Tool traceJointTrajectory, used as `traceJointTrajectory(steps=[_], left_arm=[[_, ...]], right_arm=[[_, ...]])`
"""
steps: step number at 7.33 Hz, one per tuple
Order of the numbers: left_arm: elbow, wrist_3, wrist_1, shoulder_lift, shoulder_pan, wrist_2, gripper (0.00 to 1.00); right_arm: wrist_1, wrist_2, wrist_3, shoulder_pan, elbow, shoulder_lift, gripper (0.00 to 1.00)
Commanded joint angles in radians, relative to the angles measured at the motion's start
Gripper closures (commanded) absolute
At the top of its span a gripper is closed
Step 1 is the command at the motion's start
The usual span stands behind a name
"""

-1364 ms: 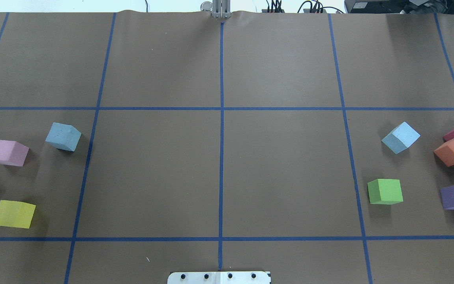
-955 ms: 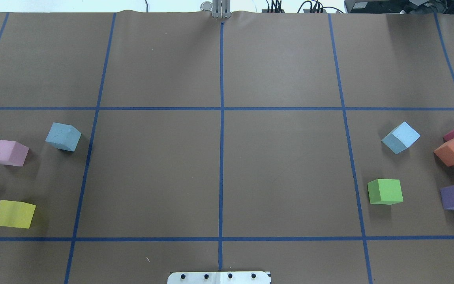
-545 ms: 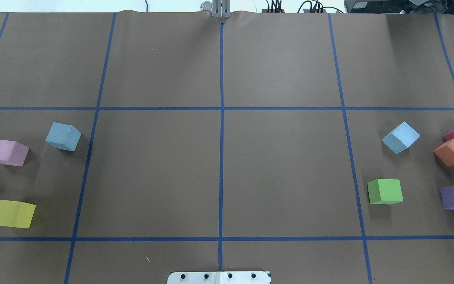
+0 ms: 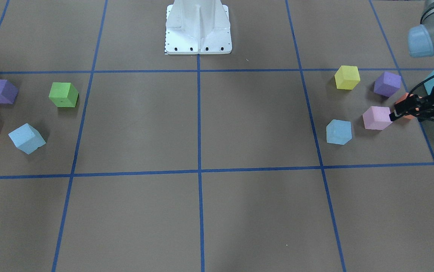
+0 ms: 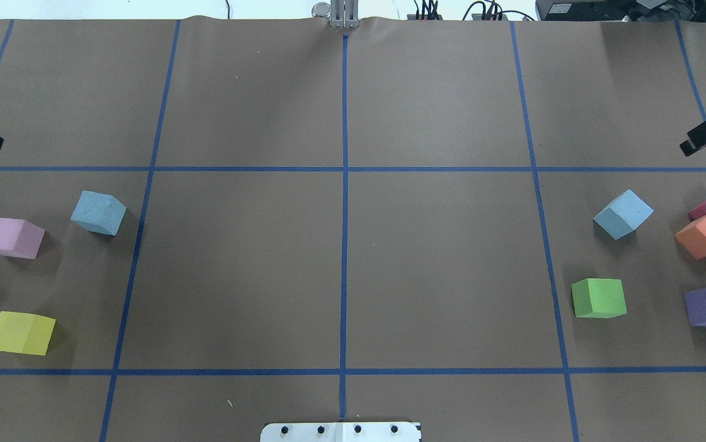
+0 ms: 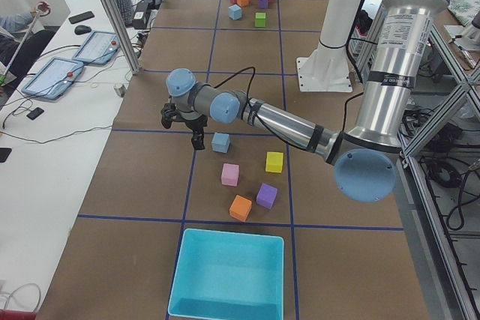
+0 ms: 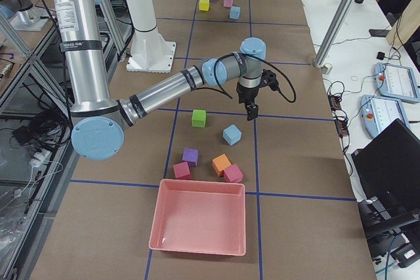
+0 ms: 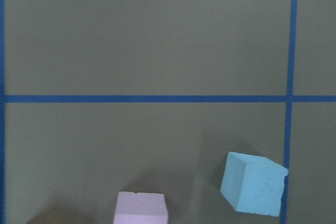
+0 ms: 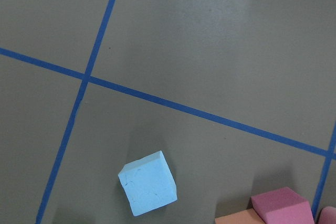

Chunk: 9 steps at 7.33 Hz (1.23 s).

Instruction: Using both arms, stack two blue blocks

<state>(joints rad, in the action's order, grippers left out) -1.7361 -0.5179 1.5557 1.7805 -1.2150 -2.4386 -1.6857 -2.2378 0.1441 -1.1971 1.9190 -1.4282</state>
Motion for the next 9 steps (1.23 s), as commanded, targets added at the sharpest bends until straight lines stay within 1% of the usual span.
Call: traceJointTrajectory(steps=[1, 2, 4, 6, 8, 9], left_arm=[[0.013, -0.156, 0.056, 0.051, 0.14, 0.087, 0.01], [0.027, -0.21, 0.108, 0.054, 0.175, 0.111, 0.01], [0.058, -0.214, 0.15, 0.053, 0.221, 0.196, 0.01], [0.127, -0.215, 0.266, 0.05, 0.226, 0.196, 0.01], [0.136, -0.22, 0.281, 0.051, 0.229, 0.196, 0.01], [0.138, -0.218, 0.281, 0.051, 0.23, 0.197, 0.01]], right_arm=[[0.076, 0.021, -0.005, 0.066, -0.06, 0.009, 0.0], [0.137, 0.026, 0.003, 0.098, -0.089, 0.005, 0.01], [0.237, 0.027, 0.012, 0.123, -0.127, -0.024, 0.02], [0.328, 0.03, 0.014, 0.145, -0.167, -0.037, 0.05], [0.411, 0.044, 0.014, 0.157, -0.224, -0.038, 0.05], [0.429, 0.049, 0.012, 0.168, -0.238, -0.04, 0.06]])
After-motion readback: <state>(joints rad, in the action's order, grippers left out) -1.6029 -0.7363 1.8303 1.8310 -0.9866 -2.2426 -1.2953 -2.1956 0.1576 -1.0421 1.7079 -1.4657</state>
